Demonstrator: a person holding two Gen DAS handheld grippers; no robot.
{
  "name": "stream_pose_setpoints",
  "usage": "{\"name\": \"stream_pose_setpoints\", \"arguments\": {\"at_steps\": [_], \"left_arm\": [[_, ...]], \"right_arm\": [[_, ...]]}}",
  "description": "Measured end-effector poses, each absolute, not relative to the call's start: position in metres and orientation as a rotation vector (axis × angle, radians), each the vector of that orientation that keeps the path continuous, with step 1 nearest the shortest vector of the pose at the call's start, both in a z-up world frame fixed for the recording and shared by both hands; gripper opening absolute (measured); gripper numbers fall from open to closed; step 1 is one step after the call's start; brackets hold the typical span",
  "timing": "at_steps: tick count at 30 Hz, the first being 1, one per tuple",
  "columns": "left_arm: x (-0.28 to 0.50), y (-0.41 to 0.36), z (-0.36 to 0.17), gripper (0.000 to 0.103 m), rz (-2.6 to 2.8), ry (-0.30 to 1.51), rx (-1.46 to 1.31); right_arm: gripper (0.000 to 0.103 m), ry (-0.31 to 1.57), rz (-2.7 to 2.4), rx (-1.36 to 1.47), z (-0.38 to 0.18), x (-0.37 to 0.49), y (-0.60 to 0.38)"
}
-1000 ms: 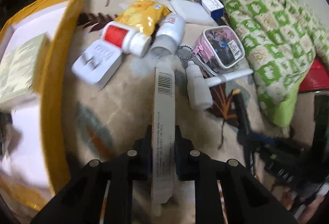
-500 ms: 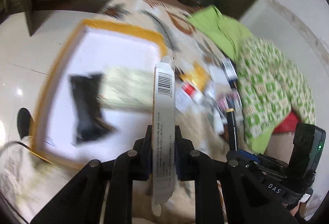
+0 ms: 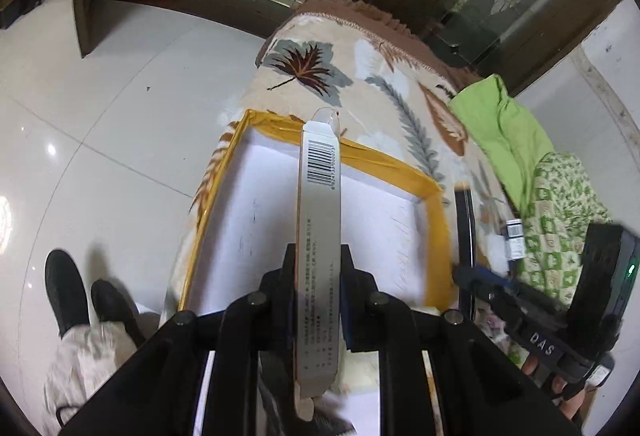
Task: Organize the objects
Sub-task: 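Carry the white tube box and black marker over to the tray with both tools, then release the tube box and black marker into the tray, opening both tools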
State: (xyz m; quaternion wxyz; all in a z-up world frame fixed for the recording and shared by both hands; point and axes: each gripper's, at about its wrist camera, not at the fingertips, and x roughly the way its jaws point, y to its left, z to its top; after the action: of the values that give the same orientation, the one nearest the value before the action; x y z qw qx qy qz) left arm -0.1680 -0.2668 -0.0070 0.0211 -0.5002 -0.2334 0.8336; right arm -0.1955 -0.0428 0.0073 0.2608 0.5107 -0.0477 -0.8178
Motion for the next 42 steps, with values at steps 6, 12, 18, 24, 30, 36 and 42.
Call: {"name": "stream_pose_setpoints", "arguments": {"at_steps": [6, 12, 18, 24, 30, 36, 42], "left_arm": [[-0.186, -0.273, -0.047, 0.016, 2.521, -0.768, -1.613], [-0.188, -0.265, -0.059, 0.016, 2.509, -0.708, -1.679], [-0.198, -0.267, -0.067, 0.016, 2.492, -0.688, -1.721], [-0.195, -0.264, -0.066, 0.016, 2.516, -0.646, -1.688], [-0.194, -0.257, -0.063, 0.017, 2.533, -0.622, -1.642], [-0.187, -0.254, -0.055, 0.046, 2.573, -0.681, -1.565], [-0.155, -0.242, -0.028, 0.075, 2.728, -0.564, -1.422]], "right_arm": [[0.015, -0.019, -2.199, 1.439, -0.02, -0.236, -0.071], [0.014, 0.042, -2.168, 1.463, -0.041, -0.238, -0.086], [0.014, 0.153, -2.179, 1.44, -0.046, -0.244, -0.104], [0.015, 0.21, -2.193, 1.433, -0.05, -0.237, -0.108], [0.015, 0.159, -2.174, 1.422, -0.053, -0.232, -0.107], [0.028, 0.076, -2.131, 1.423, -0.05, -0.229, -0.104], [0.048, 0.015, -2.122, 1.385, -0.031, -0.211, -0.087]]}}
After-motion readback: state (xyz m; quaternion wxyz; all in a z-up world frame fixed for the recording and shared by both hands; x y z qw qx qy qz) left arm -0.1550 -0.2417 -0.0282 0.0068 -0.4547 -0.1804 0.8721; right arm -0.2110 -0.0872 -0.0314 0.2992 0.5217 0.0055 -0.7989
